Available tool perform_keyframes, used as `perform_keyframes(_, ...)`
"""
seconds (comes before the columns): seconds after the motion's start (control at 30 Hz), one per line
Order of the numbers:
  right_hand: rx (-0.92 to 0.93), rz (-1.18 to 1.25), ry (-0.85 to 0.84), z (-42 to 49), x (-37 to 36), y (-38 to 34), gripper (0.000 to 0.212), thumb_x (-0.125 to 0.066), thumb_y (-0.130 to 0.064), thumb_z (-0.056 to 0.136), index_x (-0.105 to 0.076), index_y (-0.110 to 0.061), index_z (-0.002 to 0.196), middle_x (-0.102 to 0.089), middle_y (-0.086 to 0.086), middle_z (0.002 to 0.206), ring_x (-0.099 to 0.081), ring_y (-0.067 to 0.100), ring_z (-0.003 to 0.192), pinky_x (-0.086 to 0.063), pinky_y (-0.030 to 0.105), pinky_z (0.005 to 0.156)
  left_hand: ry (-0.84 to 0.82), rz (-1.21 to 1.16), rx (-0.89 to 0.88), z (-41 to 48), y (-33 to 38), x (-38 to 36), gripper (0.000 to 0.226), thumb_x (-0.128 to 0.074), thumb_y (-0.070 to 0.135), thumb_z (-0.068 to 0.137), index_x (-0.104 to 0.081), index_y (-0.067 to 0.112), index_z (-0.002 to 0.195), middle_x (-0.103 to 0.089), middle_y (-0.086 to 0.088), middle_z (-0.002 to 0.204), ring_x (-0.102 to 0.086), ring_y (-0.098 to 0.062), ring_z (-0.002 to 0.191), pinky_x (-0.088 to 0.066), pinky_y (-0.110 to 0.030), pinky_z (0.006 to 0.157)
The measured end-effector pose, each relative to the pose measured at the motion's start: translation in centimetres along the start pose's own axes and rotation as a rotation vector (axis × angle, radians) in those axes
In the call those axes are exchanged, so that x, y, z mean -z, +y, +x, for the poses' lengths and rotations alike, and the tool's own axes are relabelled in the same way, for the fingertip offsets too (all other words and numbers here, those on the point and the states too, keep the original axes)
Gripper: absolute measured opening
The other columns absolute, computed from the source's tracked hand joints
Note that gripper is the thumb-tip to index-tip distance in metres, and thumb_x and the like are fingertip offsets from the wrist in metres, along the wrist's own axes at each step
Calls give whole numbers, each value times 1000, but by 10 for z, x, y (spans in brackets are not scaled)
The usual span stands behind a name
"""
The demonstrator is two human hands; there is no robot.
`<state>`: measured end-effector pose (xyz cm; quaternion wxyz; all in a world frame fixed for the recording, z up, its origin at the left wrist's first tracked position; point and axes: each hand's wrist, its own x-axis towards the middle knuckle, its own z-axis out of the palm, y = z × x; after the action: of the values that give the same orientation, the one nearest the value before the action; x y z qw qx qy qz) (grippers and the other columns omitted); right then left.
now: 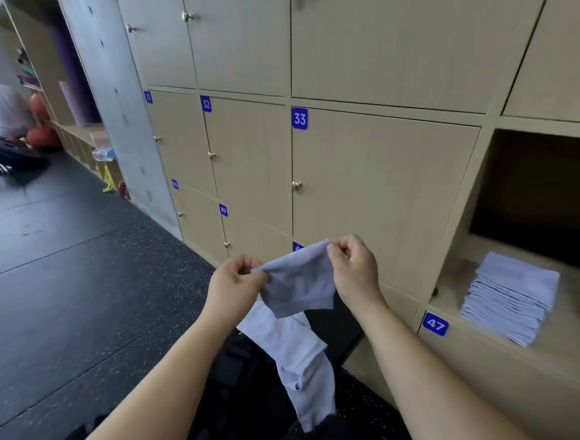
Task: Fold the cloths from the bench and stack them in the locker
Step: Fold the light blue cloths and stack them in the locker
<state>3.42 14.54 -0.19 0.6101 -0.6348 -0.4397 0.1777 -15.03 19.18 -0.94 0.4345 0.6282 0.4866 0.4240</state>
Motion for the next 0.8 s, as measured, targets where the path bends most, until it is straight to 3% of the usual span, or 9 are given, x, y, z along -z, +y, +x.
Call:
perform_keyframes(0.07, 9, 9, -3, -4, 8, -13, 9, -54, -15, 94, -55, -14, 86, -55, -11, 77, -50, 3, 71, -39, 18, 64, -14, -86, 27, -3, 14, 1, 2, -59, 11, 81, -60, 10, 81, -63, -10, 76, -51, -19, 70, -41, -31, 63)
perform_keyframes(0.2, 30, 40, -11, -12, 23, -33, 7, -53, -12, 94, -56, -10, 88, -57, -3, 78, -51, 9, 70, -40, 13, 60, -2, -219, 14, -10, 36, 2, 10, -54, 9, 89, -53, 16, 82, -55, 0, 69, -45, -16, 65, -34, -31, 60)
perform_keyframes(0.43, 28, 64, 39, -20, 39, -47, 2, -54, -13, 94, -55, -11, 94, -60, -2, 84, -55, 14, 79, -43, 22, 68, -38, -256, -18, -19, 58, -4, 13, -49, 4, 92, -53, 15, 86, -54, 0, 66, -43, -17, 60, -32, -28, 54)
perform_keyframes(0.53, -56, 175, -56, -25, 46, -54, 34, -67, -24, 89, -48, -13, 114, -65, 3, 94, -60, 14, 88, -46, 22, 78, -85, -252, -32, -23, 62, -7, 15, -50, 6, 93, -54, 18, 85, -56, 5, 61, -44, -17, 59, -32, -30, 55)
perform_keyframes(0.6, -105, 109, -175, -26, 53, -57, 45, -73, -28, 84, -51, -15, 121, -66, 1, 98, -61, 11, 92, -46, 21, 83, -120, -238, -41, -25, 64, -12, 17, -50, 6, 94, -54, 19, 84, -57, 9, 57, -45, -15, 58, -33, -28, 56)
perform_keyframes(0.7, -129, 40, -351, -26, 63, -52, 19, -73, -19, 85, -70, -4, 96, -69, 9, 88, -62, 17, 83, -48, 26, 72, -158, -257, -48, -31, 68, -23, 19, -49, 3, 95, -54, 18, 85, -58, 13, 54, -49, -9, 56, -37, -20, 54)
perform_keyframes(0.8, -108, 71, -283, -25, 69, -48, 13, -70, -12, 87, -69, 0, 85, -63, 8, 76, -55, 15, 72, -43, 24, 63, -213, -294, -29, -34, 69, -30, 8, -56, 8, 96, -57, 16, 97, -67, 10, 63, -59, -10, 61, -44, -22, 58)
